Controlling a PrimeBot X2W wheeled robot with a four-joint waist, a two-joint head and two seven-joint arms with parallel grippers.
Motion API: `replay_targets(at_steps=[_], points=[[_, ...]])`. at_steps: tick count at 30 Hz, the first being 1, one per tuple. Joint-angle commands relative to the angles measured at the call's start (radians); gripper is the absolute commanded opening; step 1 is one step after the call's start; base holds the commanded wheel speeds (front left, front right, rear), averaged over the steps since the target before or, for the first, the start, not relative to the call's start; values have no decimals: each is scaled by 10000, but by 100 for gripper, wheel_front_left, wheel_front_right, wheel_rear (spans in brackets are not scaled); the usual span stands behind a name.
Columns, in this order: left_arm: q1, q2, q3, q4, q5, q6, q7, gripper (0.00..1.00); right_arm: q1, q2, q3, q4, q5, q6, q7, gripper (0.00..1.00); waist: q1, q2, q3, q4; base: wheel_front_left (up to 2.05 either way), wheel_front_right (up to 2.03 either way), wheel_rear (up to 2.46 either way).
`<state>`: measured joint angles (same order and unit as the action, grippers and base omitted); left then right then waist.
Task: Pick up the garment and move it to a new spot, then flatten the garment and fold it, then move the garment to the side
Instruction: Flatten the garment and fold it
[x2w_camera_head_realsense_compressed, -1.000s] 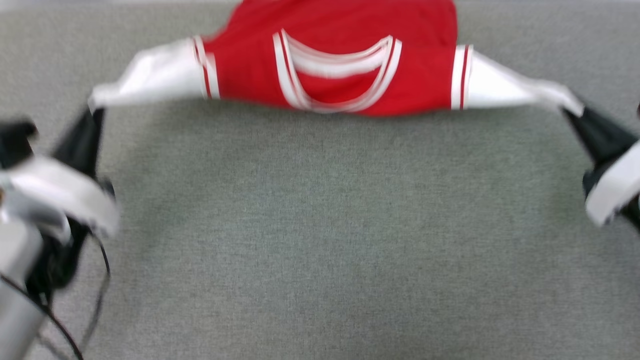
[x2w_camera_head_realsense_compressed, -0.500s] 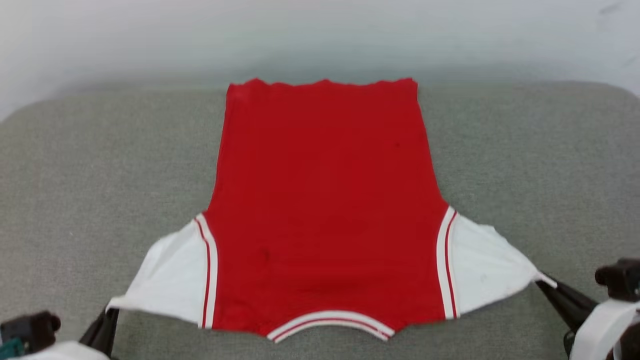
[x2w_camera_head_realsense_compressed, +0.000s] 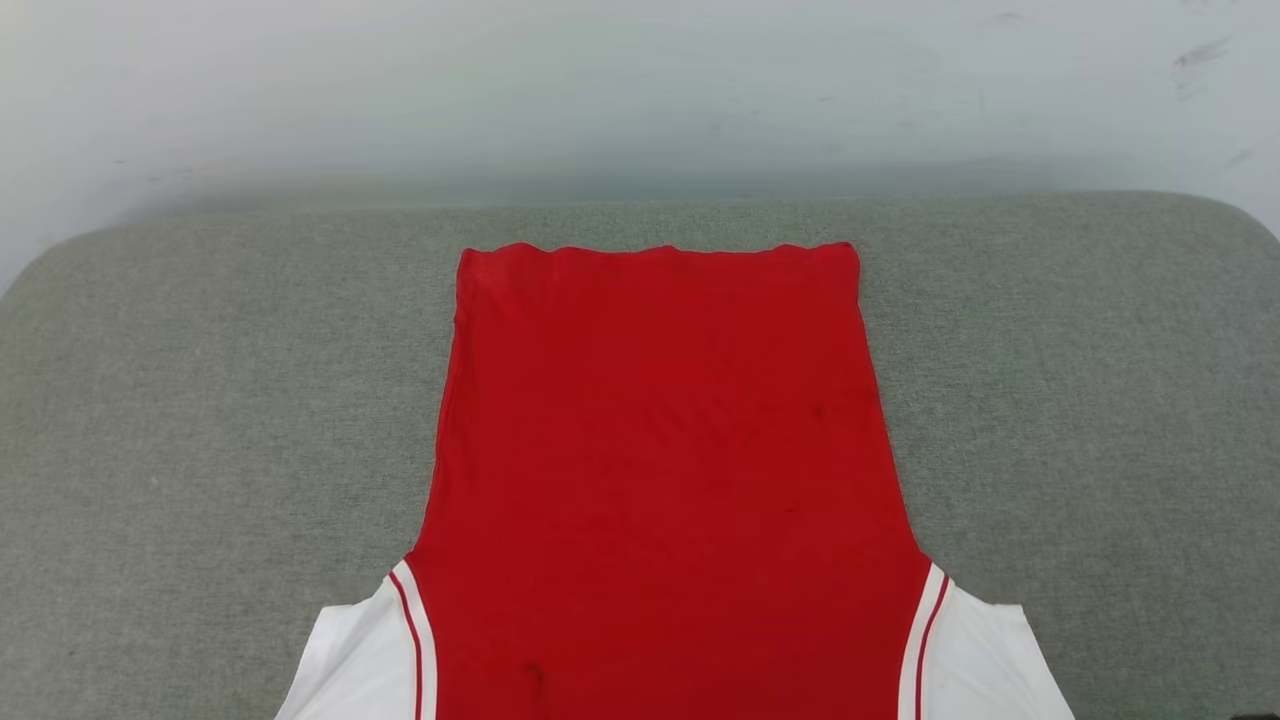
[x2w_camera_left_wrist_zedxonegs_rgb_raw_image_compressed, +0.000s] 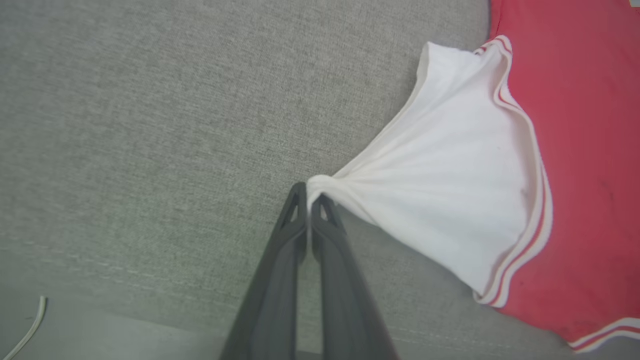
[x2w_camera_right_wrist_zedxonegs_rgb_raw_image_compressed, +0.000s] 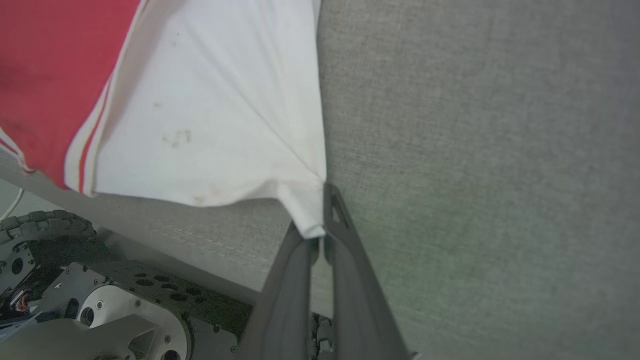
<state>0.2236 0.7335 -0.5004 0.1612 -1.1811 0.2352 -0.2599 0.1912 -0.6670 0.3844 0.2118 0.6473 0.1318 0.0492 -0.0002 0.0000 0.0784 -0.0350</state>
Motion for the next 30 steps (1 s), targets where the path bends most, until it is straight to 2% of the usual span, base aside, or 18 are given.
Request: replay_targets(at_steps=[1, 5, 6, 7, 8, 13, 17, 21, 26, 30], points=[[134, -34, 56, 159, 43, -42, -56, 0, 267, 54, -99, 89, -1, -22, 87, 0, 2, 0, -17, 17, 0, 0, 0], [38, -220, 126, 353, 148, -182, -63, 0, 481, 346, -298, 50, -27, -22, 235, 0, 2, 0, -63, 44, 0, 0, 0], [-1, -269, 143, 364, 183, -199, -64, 0, 472, 429, -358, 19, -33, -22, 256, 25, 2, 0, -71, 45, 0, 0, 0], [-42, -319, 165, 366, 228, -218, -66, 0, 407, 505, -452, -12, -90, -22, 230, 79, 2, 0, -84, 42, 0, 0, 0], [-75, -362, 177, 352, 284, -225, -68, 0, 330, 566, -550, -40, -140, -22, 190, 100, 2, 0, -95, 45, 0, 0, 0], [-243, -532, 347, 110, 673, -252, -71, 0, -68, 796, -1519, -172, -97, -20, -10, 100, 2, 0, -115, 123, 0, 0, 0], [-382, -652, 435, -225, 1036, -177, -73, 0, -668, 551, -2709, -388, -135, -18, -275, 100, 2, 0, 8, 257, 0, 0, 0], [-687, -744, 522, -632, 1461, -49, -72, 0, -1736, 247, -3482, -1016, -198, -15, -204, 100, 2, 0, 260, 493, 0, 0, 0], [-1125, -924, 416, -1047, 1943, 78, -65, 0, -3638, -160, -3458, -1881, -238, -15, 675, 100, 2, 0, 763, 892, 0, 0, 0], [-1659, -1082, 270, -1272, 2296, 127, -59, 0, -5299, -349, -2920, -2257, 35, -15, 2349, 100, 2, 0, 1362, 1281, 0, 0, 0]])
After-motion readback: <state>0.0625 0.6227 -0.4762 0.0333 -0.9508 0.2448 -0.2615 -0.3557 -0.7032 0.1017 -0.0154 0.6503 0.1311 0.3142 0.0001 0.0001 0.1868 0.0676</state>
